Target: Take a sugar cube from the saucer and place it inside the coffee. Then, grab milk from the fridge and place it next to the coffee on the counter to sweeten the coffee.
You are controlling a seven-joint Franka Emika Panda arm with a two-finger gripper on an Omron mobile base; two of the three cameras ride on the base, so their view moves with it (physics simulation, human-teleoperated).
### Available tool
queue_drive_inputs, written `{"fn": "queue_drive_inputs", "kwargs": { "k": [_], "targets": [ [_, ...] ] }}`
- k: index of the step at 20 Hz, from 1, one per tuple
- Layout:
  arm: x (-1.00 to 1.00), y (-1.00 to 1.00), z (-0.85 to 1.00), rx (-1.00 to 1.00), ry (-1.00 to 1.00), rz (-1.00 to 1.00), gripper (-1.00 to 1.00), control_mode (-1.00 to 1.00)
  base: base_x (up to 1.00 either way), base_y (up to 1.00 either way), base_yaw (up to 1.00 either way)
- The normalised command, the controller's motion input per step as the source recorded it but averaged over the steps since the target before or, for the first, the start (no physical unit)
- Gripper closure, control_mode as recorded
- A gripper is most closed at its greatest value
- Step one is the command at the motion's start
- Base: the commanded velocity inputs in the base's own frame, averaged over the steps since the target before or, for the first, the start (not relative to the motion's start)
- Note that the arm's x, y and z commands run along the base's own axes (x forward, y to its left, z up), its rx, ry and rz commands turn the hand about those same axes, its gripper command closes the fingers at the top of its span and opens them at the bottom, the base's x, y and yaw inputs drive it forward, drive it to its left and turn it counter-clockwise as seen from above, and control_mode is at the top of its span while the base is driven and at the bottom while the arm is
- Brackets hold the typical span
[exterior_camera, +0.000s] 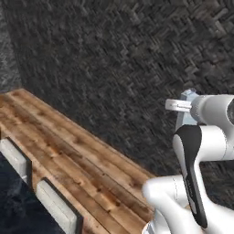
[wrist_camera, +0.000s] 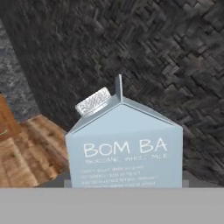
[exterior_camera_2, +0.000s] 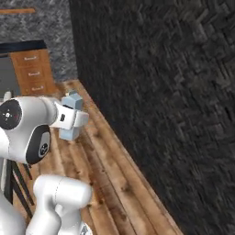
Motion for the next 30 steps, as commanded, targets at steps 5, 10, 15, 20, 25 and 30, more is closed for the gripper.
{"fn": "queue_drive_inputs", "kwargs": {
  "k": [5, 10, 15, 20, 25, 30],
  "targets": [
    [0.0, 0.0, 0.0, 0.0, 0.0, 0.0, 1.0, 1.0, 1.0, -0.21, 0.71],
    [0.0, 0.0, 0.0, 0.0, 0.0, 0.0, 1.0, 1.0, 1.0, -0.18, 0.67],
    [0.0, 0.0, 0.0, 0.0, 0.0, 0.0, 1.0, 1.0, 1.0, -0.24, 0.64],
    [0.0, 0.0, 0.0, 0.0, 0.0, 0.0, 1.0, 1.0, 1.0, -0.27, 0.47],
    [0.0, 0.0, 0.0, 0.0, 0.0, 0.0, 1.0, 1.0, 1.0, -0.55, 0.2],
    [0.0, 0.0, 0.0, 0.0, 0.0, 0.0, 1.0, 1.0, 1.0, -0.61, 0.06]
  ]
}}
